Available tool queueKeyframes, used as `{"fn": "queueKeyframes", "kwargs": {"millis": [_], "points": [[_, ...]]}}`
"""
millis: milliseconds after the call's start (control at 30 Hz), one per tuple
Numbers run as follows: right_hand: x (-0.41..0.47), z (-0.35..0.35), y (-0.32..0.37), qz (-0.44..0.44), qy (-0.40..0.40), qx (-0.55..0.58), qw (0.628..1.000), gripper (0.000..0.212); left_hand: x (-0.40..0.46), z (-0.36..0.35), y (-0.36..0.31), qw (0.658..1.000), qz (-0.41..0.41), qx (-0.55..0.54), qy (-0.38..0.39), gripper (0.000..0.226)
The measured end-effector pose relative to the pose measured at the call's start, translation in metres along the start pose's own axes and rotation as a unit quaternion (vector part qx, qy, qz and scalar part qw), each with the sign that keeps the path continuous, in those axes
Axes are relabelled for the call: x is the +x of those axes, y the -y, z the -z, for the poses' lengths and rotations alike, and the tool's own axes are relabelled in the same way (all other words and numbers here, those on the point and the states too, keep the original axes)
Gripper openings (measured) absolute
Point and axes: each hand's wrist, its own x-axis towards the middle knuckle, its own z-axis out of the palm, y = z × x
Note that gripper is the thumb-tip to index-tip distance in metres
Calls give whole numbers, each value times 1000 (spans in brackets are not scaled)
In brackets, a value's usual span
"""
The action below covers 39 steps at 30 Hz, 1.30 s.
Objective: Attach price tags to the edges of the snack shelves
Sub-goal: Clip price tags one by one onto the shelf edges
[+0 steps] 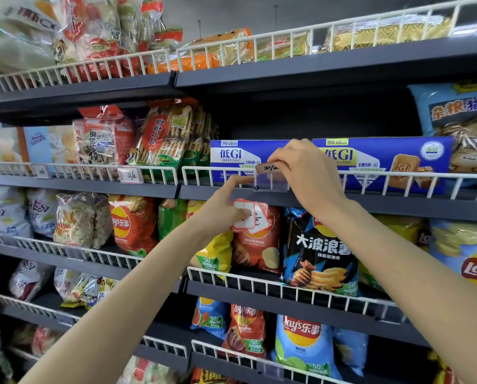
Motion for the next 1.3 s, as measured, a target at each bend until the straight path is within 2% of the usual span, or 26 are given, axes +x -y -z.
{"fn": "queueKeyframes", "kwargs": {"millis": [100, 233, 367, 600, 900, 1100, 1300], "points": [[0, -1, 1, 16, 49, -57, 997, 27, 0, 2, 0, 1000, 8, 1, 9, 56], [-5, 1, 5, 16, 43, -70, 996, 23, 1, 1, -1, 1000, 11, -13, 11, 53], [-9, 0, 6, 25, 69, -93, 993, 31, 3, 1, 0, 1000, 13, -19, 11, 53], [-13, -7, 5, 5, 38, -65, 997, 30, 4, 1, -2, 999, 22, -23, 12, 53], [-15, -7, 5, 16, 41, -55, 998, 30, 8, 1, -5, 999, 24, -34, 10, 55], [-14, -8, 7, -26, 34, -15, 999, 30, 8, 2, -4, 999, 26, -37, 9, 55], [-9, -8, 9, -33, 45, -17, 998, 30, 8, 3, -6, 999, 17, -38, 8, 54]]}}
